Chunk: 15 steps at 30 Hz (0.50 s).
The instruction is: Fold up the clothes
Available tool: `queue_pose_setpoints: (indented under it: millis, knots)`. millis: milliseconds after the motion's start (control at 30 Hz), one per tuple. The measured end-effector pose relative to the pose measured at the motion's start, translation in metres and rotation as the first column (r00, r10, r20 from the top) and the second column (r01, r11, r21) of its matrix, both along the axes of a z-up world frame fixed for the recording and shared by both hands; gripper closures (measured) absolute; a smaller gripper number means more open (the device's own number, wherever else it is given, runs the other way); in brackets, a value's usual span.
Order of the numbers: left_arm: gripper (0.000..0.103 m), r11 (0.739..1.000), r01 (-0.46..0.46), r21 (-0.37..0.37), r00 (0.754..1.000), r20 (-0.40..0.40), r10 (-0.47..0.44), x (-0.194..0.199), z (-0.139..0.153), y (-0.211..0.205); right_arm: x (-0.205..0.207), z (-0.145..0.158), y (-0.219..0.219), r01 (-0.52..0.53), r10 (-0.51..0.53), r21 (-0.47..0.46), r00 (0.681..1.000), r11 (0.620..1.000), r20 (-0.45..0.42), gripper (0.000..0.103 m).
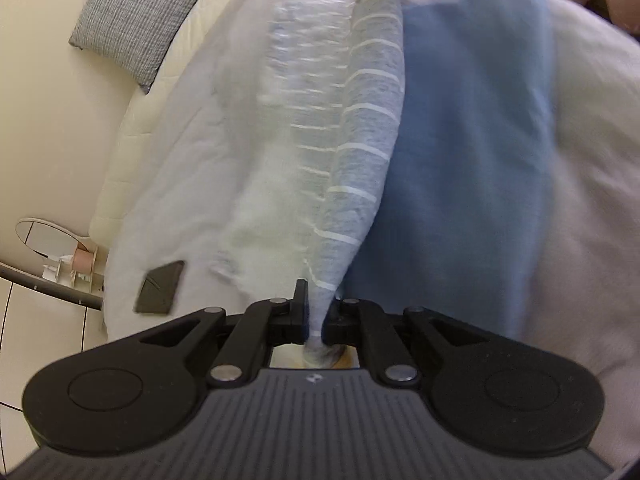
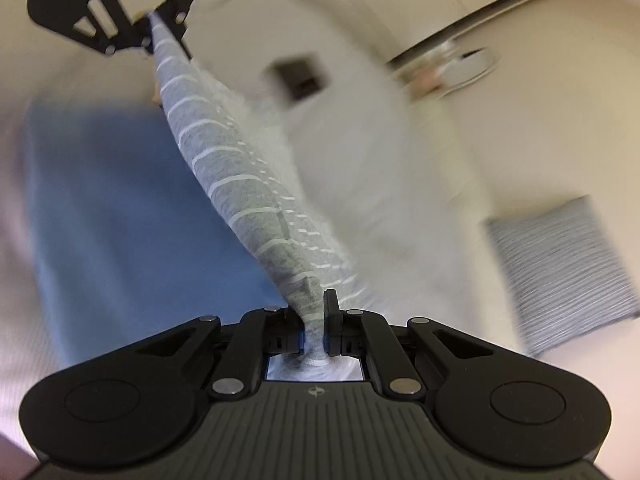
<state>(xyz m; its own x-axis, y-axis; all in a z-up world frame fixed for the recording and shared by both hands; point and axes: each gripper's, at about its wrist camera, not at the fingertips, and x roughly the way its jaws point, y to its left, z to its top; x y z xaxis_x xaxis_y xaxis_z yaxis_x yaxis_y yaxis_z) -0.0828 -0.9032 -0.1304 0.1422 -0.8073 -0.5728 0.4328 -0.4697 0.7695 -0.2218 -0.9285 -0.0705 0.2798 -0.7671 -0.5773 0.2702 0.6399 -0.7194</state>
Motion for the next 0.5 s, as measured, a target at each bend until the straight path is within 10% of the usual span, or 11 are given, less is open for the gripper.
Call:
queue_pose_setpoints:
  millis: [300,500]
  knots:
    - [0.092,0.981,0.053,-0.186,0.998,0.051,-0.044,0.006,-0.029,0.037,-0.034,-0.068,0.043,0.012,-0.018,-0.164,0.999,0.986,-0.038,0.078]
    - [0.1,0.968,0.079,-0.237,0.995,0.077,-0.062,0.004,-0.038,0.036,-0.038,-0.085,0.054,0.003,-0.017,-0.252,0.998,0.968,-0.055,0.098]
